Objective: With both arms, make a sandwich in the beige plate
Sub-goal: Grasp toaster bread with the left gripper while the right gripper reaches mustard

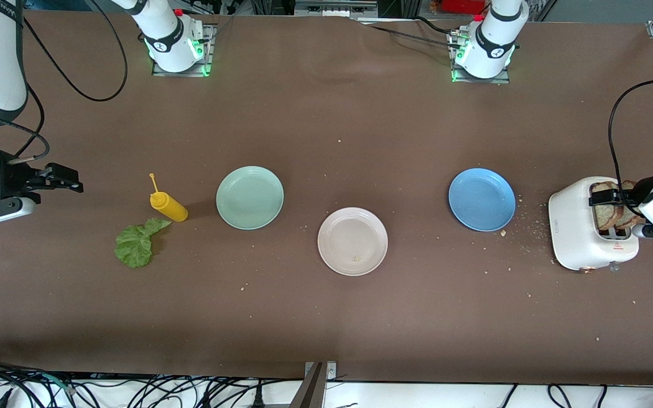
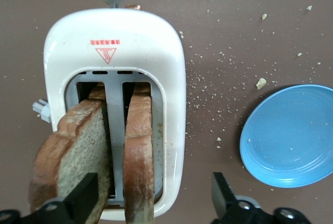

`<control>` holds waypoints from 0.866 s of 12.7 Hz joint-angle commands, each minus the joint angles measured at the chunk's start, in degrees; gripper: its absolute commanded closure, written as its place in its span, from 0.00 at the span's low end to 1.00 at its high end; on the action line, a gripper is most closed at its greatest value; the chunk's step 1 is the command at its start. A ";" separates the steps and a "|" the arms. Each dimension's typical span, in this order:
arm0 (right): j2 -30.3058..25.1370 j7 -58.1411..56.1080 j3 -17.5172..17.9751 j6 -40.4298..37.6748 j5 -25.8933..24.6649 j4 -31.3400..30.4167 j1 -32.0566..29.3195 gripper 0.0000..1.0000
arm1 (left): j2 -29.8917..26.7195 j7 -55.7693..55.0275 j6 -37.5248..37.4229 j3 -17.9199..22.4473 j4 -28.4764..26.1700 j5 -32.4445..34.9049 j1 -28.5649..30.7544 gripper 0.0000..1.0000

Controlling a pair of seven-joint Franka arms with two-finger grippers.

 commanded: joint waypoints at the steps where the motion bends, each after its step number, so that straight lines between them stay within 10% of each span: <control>1: -1.72 -10.63 -2.53 3.51 7.63 -6.47 -0.17 0.01 | 0.73 1.48 0.63 -0.43 -0.31 1.08 0.67 0.56; 3: -3.55 -15.21 -3.24 7.99 9.50 -12.18 -0.17 0.01 | 1.00 1.30 0.02 -0.26 -0.05 1.17 0.67 1.00; 7: -5.94 -21.02 -2.89 16.60 10.82 -21.86 -0.08 0.04 | 0.56 1.04 -4.35 -0.08 5.90 1.08 1.11 1.00; 11: -5.06 -35.59 -2.98 23.46 24.15 -29.33 -0.17 0.02 | 0.47 1.12 -15.17 -0.34 15.92 1.17 1.02 1.00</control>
